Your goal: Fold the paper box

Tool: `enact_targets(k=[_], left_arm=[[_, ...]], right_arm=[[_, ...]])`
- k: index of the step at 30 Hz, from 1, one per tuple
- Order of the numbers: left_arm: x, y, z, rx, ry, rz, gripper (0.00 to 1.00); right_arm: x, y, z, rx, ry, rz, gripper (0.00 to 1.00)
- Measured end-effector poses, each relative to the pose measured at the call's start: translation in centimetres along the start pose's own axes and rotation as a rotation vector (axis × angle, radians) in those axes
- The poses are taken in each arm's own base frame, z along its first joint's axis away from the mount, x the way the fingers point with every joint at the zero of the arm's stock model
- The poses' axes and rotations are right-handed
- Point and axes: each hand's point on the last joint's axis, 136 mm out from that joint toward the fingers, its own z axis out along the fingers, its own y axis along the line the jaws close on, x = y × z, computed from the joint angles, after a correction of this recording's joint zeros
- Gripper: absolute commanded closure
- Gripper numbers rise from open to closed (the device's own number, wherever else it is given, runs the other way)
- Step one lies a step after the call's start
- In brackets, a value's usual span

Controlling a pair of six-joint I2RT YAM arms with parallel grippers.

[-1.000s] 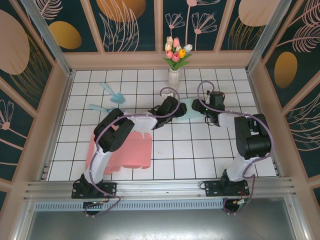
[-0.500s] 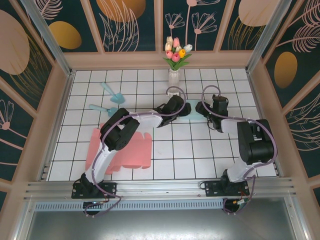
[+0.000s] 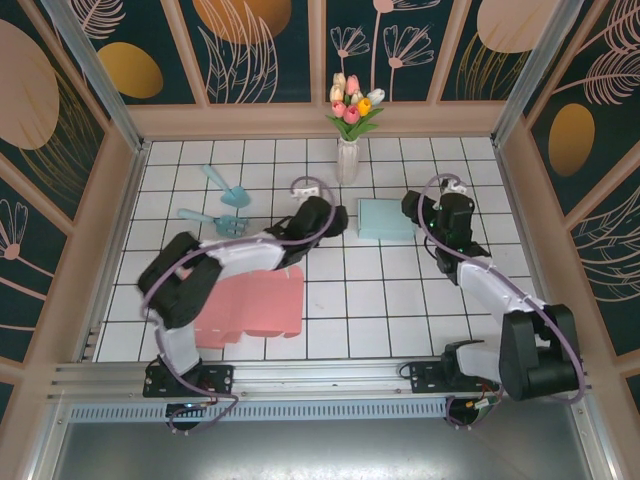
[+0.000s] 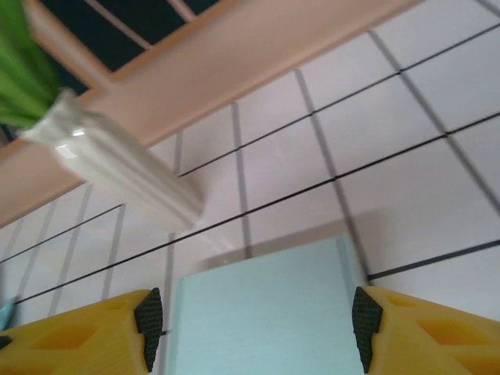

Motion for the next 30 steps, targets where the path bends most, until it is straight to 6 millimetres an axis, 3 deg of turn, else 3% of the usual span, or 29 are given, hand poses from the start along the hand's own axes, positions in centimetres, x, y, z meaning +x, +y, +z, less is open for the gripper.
enact_targets(k=[3,7,10,14,20,26,30], left_arm=[[-2.2,3.4,-5.3,-0.018,-0.085,-0.045,0.28],[-3.8,9.9,-11.3,-0.093,-0.201,-0.13,0.28],[-2.5,13.4,-14.7,-0.135,-0.238,-0.164,0.28],[-0.6,16.8,-17.9,-0.162,-0.271,-0.213,0.28],[0.6,19.5,-20.7,-0.164,-0.334,-0.282,0.28],[0.8,20.2,-21.3,-0.176,-0.342,-0.294,0.28],[1.1,20.4,-21.3,-0.187,-0.332,-0.291,0.28]], right_arm=[[2.5,4.9,0.3,-0.122,0.086,-0.111,0.35],[8.2,12.8,2.1,-0.323,0.27,-0.283,0.36],[13.1,17.3,3.7,-0.446,0.412,-0.402,0.39],[19.7,21.2,5.5,-0.569,0.592,-0.515,0.43],[26.6,25.0,6.4,-0.694,0.748,-0.58,0.45],[30.0,29.0,6.4,-0.815,0.81,-0.596,0.5],[31.8,29.9,5.9,-0.869,0.852,-0.598,0.5]])
